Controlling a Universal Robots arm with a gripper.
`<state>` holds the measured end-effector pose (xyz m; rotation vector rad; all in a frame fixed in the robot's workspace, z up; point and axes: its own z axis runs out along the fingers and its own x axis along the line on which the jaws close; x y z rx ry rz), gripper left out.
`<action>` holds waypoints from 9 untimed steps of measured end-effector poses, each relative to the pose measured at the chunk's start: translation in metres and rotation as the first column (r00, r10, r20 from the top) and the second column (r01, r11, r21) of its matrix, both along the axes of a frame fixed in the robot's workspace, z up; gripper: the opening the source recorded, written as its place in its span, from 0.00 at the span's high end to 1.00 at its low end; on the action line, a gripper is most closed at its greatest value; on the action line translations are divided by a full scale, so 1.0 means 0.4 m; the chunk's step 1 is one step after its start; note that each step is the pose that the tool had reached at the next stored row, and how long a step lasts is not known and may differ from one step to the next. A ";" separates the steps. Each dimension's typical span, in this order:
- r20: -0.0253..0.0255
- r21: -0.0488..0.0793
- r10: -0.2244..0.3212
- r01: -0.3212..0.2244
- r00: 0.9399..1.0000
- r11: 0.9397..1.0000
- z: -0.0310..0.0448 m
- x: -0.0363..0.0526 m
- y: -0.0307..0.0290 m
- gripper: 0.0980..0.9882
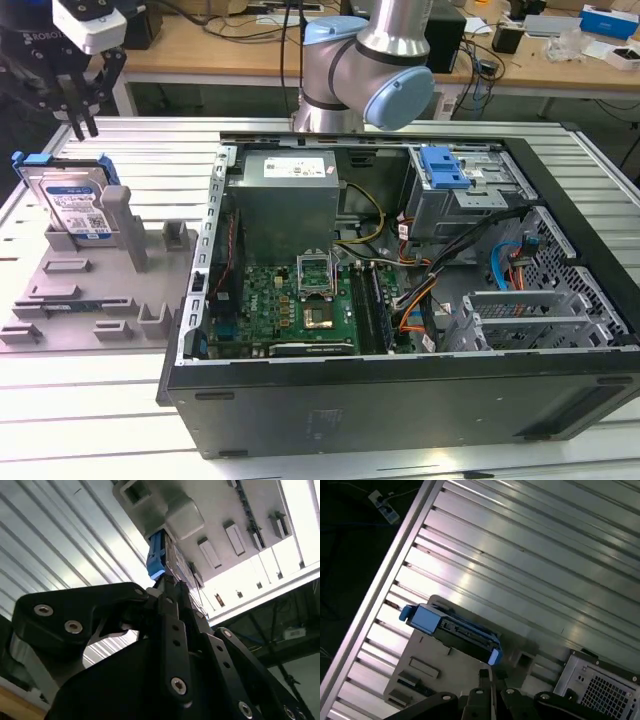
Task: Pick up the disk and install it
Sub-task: 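Pick up the disk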
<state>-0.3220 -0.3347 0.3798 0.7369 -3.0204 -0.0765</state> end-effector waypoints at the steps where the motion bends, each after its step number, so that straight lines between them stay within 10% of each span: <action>1: 0.000 0.003 0.031 -0.031 1.000 1.000 0.000 0.000 0.000 0.85; 4: 0.001 0.008 0.108 -0.108 0.994 0.994 0.000 0.000 0.000 0.64; 9: 0.001 0.009 0.219 -0.219 0.976 0.976 -0.001 0.000 0.000 0.64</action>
